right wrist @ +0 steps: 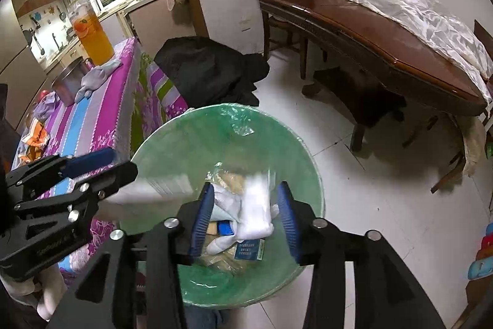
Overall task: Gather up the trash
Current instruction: 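Open both tools to drop the white box and bundle into the bin, then move both tools back over the table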
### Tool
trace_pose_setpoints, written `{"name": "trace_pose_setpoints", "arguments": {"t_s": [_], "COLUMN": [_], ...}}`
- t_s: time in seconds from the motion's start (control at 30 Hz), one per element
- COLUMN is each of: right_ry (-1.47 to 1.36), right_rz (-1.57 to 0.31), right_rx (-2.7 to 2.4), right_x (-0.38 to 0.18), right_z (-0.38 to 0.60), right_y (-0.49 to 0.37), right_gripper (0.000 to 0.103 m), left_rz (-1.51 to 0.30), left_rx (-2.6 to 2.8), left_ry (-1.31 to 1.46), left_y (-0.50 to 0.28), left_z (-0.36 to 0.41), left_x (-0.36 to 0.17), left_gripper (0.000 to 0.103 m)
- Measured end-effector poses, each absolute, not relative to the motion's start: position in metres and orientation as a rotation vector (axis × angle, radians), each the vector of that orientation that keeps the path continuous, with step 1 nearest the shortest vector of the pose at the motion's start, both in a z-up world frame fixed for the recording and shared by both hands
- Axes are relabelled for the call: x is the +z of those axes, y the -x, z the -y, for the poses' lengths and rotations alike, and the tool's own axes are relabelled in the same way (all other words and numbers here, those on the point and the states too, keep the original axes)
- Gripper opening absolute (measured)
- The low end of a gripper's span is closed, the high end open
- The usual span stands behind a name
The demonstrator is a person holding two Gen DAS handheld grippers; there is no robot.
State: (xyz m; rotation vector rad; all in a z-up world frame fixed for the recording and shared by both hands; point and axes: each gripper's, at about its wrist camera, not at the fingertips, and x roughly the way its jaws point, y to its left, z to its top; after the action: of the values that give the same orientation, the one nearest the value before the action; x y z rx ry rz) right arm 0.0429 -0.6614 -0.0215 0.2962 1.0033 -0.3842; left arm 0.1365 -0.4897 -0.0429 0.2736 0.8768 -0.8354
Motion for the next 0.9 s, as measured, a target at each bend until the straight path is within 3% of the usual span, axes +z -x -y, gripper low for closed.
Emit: {"name": "trace_pose_setpoints", "arguments": {"t_s": [0.8, 0.9], "right_ry": [-0.273, -0.261], "right_rz": [-0.972, -0.952], "right_rx": [-0.379, -0.343], "right_x": [-0.007, -0.003], "right_z": [0.650, 0.636], "right_y": [-0.042, -0.050], "right_gripper": [0.051, 0.053], "left_rz": [-0.867, -0.860], "left_rx": [-0.822, -0.808], "left_ry": [-0.256, -0.251], "left_y": [-0.139, -0.142], "left_z": [0.466, 0.454], "left_x": [-0.039, -0.039], "left_gripper": [0.055, 0.060]}}
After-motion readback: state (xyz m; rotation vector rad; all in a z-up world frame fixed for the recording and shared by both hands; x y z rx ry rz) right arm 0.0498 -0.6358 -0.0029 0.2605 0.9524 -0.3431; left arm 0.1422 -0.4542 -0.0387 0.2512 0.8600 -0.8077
